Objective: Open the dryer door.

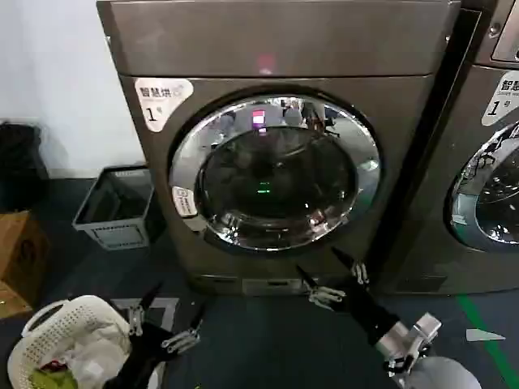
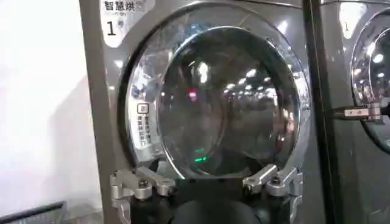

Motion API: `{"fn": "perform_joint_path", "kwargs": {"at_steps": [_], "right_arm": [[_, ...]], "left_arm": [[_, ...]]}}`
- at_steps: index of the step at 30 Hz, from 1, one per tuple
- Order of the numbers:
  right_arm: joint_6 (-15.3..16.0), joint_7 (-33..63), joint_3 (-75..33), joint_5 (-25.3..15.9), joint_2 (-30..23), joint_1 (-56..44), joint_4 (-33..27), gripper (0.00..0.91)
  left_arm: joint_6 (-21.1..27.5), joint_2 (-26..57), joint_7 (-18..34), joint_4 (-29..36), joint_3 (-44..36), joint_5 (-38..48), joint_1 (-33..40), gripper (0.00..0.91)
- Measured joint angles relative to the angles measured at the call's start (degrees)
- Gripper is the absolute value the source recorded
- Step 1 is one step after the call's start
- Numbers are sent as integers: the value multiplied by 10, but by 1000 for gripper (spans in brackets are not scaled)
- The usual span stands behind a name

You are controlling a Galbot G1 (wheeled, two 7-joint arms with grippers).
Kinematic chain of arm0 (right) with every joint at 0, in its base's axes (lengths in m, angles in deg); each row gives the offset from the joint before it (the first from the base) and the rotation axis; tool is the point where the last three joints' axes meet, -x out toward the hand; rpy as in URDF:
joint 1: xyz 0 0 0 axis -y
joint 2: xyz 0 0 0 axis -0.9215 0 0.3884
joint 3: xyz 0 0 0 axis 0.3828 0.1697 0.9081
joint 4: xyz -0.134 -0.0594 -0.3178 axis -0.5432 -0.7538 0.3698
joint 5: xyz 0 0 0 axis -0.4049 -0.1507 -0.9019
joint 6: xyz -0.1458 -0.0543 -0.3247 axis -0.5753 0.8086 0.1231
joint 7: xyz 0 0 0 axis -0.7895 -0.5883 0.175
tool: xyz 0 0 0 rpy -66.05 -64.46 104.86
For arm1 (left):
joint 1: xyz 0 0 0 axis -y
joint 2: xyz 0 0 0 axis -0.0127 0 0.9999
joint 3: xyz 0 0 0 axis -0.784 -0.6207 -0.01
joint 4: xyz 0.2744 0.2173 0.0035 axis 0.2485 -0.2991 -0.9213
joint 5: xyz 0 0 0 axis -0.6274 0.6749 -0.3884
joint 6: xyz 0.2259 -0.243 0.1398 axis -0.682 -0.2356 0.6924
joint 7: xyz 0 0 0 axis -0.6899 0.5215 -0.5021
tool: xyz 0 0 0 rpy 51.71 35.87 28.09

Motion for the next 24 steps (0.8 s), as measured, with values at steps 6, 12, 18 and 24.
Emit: {"fn": "perform_joint_path", "kwargs": {"at_steps": [6,12,18,24], "right_arm": [[-19,3,30,-7,35,41,-30,907],[-30,8,86,-20,49,92,-65,907],[-34,9,140,-20,49,154,-100,907],[-36,16,186,-16,41,221,-140,907]], "left_arm": [[33,6,-1,12,10,-5,4,907],[47,9,2,18,11,-14,6,907],[51,2,3,21,11,-6,3,907],[50,0,1,23,14,-5,-4,907]]}}
